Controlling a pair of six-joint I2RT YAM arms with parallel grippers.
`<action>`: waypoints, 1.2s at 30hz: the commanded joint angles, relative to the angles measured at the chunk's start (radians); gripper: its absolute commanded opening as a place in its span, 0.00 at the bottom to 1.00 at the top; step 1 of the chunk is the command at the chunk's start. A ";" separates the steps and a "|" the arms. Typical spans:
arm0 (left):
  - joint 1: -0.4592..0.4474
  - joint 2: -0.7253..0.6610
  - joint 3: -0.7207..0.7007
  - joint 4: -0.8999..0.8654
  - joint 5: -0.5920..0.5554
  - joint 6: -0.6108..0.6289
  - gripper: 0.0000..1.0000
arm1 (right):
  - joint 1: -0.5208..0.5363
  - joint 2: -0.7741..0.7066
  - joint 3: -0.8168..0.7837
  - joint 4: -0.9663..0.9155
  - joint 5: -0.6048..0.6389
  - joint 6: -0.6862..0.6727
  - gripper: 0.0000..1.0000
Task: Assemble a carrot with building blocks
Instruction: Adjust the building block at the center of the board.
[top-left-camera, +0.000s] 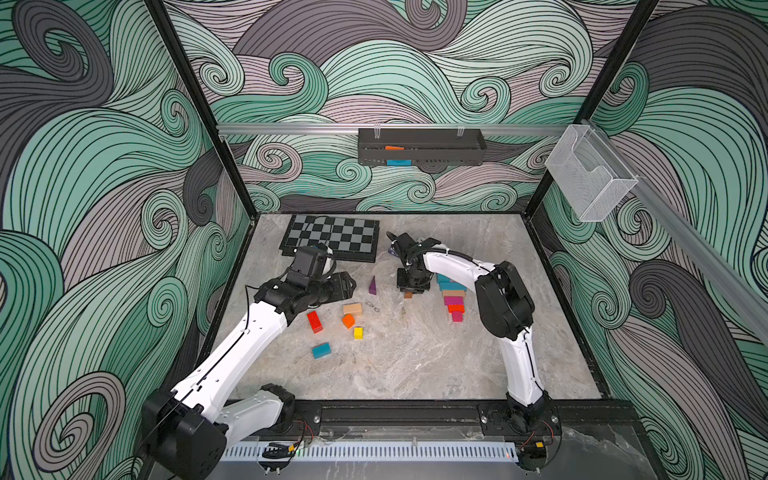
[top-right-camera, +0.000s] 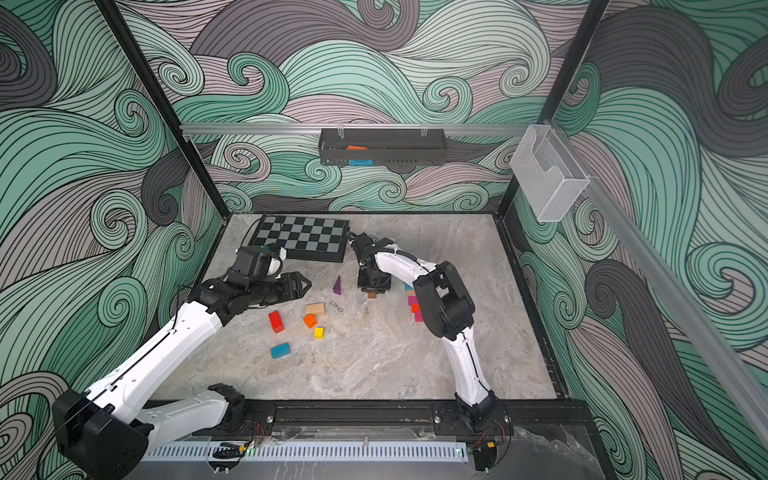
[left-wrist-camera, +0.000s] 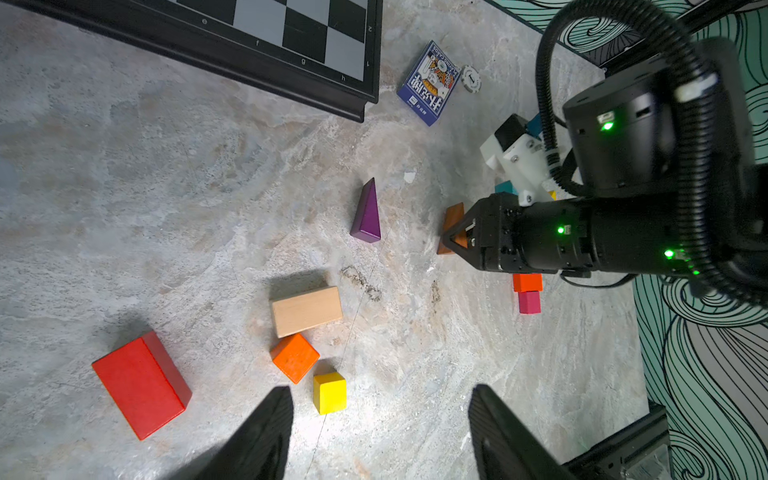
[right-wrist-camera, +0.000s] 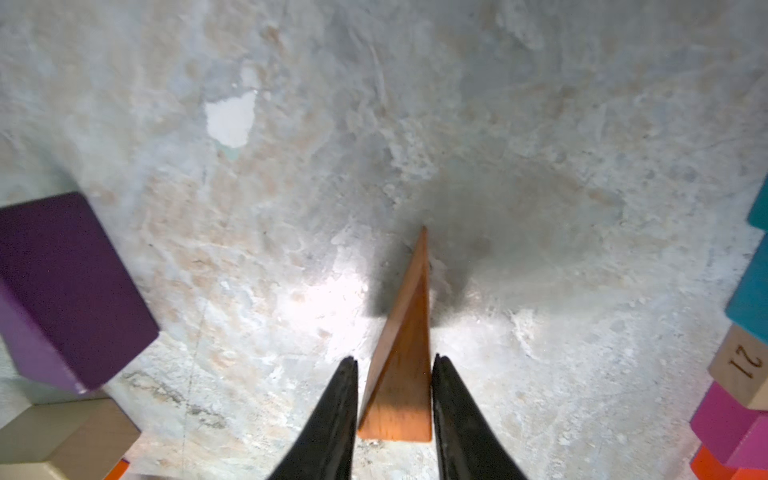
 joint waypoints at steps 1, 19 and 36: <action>0.008 -0.004 0.000 0.007 0.020 -0.016 0.68 | 0.015 0.015 0.041 -0.006 -0.015 0.008 0.29; 0.008 0.002 -0.021 -0.009 0.044 -0.017 0.69 | 0.023 0.091 0.125 -0.007 -0.076 0.096 0.29; 0.008 0.080 -0.130 -0.032 0.099 -0.086 0.75 | 0.028 -0.160 0.076 -0.011 -0.019 -0.136 0.91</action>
